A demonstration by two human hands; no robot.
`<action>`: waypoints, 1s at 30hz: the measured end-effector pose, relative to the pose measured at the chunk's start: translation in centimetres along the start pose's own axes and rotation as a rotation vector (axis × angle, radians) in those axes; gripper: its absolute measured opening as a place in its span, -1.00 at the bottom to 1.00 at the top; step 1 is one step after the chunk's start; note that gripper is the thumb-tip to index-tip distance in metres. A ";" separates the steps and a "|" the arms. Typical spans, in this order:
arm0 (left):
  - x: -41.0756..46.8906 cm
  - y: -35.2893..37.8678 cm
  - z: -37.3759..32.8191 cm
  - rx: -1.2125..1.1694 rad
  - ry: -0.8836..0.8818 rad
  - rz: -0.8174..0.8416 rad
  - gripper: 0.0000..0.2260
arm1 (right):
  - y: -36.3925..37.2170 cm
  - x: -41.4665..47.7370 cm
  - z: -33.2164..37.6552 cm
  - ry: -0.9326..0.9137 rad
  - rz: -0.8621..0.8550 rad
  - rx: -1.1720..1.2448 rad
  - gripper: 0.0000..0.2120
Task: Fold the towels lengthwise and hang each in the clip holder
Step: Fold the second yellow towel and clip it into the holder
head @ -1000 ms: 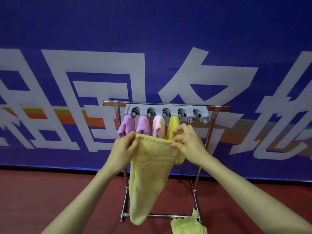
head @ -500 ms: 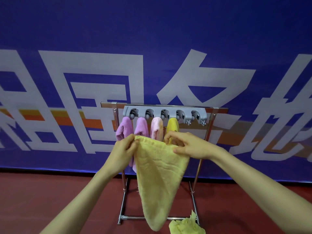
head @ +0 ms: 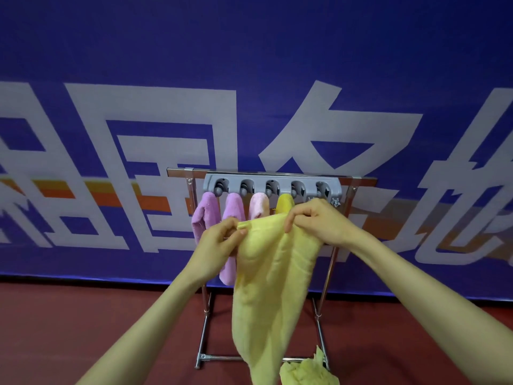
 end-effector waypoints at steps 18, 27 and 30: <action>0.5 1.2 -1.2 -0.187 -0.049 0.045 -0.87 | -0.4 -1.8 -0.1 0.136 0.310 0.170 -0.63; 0.0 0.4 -3.0 -0.086 -0.020 0.012 -0.88 | -1.6 -1.5 0.3 0.030 0.193 0.064 -0.81; -0.3 -0.2 -3.5 -0.087 -0.008 -0.037 -0.88 | -1.5 -1.0 0.4 -0.005 0.111 0.178 -0.81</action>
Point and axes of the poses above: each hand's wrist, its own x-axis towards the middle knuckle, its own y-axis out of the palm, z = x × y, the point moved 7 cm from there along x, towards the middle knuckle, and after that the axes turned 8 degrees about x, right-handed, at the moved point
